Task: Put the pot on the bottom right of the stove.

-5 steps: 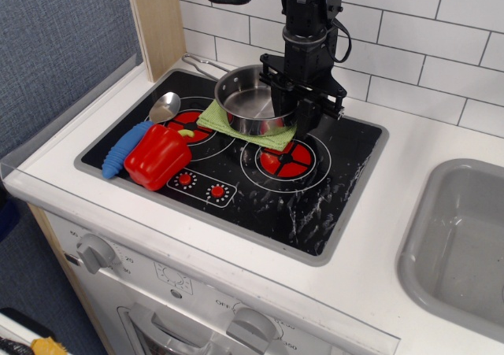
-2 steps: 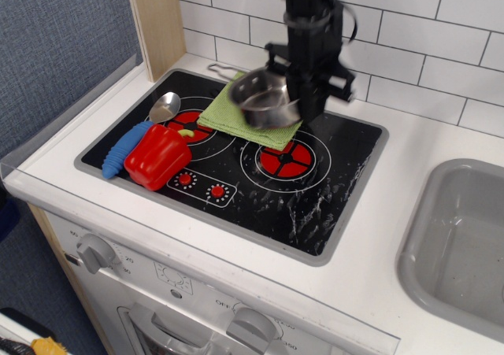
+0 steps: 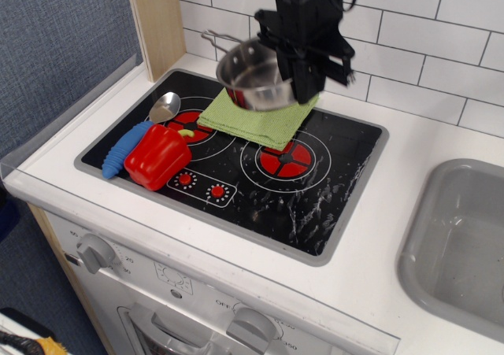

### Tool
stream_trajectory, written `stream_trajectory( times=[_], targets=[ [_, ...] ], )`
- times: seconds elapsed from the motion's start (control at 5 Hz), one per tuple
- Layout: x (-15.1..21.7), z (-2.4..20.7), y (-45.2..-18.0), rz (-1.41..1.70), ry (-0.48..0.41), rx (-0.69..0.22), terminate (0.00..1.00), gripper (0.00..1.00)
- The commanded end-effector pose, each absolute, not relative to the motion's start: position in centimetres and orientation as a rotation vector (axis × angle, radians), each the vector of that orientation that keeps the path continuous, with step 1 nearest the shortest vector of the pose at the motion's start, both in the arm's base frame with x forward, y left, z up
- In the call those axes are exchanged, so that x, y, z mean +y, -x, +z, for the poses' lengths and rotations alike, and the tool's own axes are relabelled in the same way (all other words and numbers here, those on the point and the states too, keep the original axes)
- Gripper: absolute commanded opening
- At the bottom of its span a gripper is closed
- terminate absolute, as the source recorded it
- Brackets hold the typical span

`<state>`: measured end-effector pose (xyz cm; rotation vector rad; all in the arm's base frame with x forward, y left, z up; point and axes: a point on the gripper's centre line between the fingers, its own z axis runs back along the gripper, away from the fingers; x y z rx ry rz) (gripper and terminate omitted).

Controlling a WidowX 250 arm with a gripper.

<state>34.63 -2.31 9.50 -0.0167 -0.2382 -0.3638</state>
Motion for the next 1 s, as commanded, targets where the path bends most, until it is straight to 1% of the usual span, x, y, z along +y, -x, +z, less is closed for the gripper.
stream_trajectory(
  times=[0.0, 0.2, 0.4, 0.6, 0.8],
  targets=[
    [-5.7, 6.9, -28.0, -0.596, -0.090, -0.184, 0.00, 0.00],
    [-6.7, 6.0, -26.3, -0.654, -0.135, -0.176, 0.00, 0.00],
    [-7.5, 5.1, -24.8, -0.628, -0.135, -0.152, 0.00, 0.00],
    [-8.3, 5.0, -24.0, -0.606, -0.114, -0.145, 0.00, 0.00],
    [-8.3, 4.8, -23.5, -0.543, -0.071, -0.108, 0.00, 0.00]
  ],
)
